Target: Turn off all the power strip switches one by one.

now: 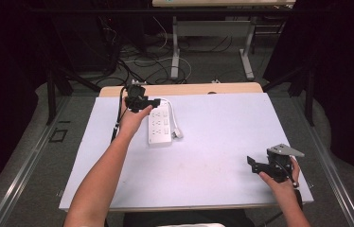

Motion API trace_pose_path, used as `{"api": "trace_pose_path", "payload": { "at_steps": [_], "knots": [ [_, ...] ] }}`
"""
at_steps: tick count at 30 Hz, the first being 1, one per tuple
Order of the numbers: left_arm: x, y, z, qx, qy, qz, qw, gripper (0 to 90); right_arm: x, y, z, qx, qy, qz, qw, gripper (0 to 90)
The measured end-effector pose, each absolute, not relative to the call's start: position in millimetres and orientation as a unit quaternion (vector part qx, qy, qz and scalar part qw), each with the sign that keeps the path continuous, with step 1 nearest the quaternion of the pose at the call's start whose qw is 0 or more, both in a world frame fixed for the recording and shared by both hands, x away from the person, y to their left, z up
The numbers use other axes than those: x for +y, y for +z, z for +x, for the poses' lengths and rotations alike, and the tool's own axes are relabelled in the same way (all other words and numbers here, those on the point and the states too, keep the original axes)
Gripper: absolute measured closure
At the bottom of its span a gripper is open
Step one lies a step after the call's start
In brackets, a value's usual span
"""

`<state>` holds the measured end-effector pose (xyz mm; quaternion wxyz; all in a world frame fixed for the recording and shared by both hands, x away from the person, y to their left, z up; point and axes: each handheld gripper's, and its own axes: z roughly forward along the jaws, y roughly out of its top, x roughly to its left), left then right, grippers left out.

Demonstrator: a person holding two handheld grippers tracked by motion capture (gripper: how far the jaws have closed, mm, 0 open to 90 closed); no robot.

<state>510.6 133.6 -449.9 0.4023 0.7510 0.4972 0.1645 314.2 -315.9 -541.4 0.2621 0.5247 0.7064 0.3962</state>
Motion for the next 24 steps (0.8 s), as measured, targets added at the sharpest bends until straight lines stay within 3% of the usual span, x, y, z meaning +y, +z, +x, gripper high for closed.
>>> {"api": "trace_pose_path", "payload": {
  "at_steps": [19,24],
  "knots": [
    [112,-455,542,0.508,0.155,0.759,0.377,55.1,-316,-544,315,0.709,0.392,0.525,0.262,9.8],
    [104,-459,550,0.507,0.153,0.767,0.363,63.8,-316,-545,316,0.709,0.392,0.524,0.262,9.1]
  ]
}}
